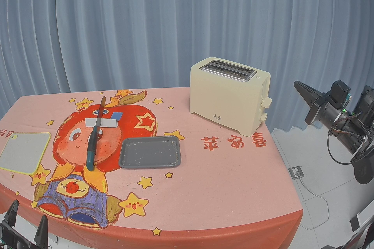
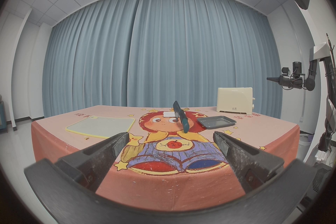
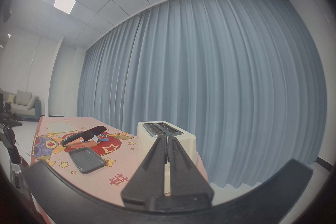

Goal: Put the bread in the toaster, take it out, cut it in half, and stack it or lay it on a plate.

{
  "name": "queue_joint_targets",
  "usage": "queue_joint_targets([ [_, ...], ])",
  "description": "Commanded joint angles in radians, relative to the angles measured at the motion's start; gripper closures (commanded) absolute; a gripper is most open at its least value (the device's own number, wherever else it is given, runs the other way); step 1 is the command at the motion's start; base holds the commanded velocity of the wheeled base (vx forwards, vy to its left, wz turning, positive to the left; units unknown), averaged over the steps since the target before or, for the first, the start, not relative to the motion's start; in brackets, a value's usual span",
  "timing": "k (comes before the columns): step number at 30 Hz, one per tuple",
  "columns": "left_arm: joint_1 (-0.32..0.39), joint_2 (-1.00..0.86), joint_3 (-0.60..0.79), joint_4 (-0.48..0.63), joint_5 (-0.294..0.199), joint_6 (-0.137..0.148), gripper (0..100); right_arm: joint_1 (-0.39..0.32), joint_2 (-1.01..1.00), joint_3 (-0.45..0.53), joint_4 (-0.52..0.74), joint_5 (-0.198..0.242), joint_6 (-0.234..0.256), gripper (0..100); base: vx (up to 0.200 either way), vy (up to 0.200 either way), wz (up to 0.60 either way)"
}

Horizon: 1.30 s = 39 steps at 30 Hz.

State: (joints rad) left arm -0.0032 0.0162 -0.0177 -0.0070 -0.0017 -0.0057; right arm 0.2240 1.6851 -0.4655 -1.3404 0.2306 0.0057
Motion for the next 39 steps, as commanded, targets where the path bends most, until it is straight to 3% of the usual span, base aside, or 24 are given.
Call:
queue_joint_targets([
  [1,0.0,-0.015,0.018,-0.001,0.0,0.0,0,0.001,0.004,-0.002,0.0,0.001,-0.001,100,0.0,0.0,0.0],
  [39,0.0,-0.015,0.018,-0.001,0.0,0.0,0,0.005,0.016,0.008,0.003,0.004,-0.015,100,0.0,0.0,0.0],
])
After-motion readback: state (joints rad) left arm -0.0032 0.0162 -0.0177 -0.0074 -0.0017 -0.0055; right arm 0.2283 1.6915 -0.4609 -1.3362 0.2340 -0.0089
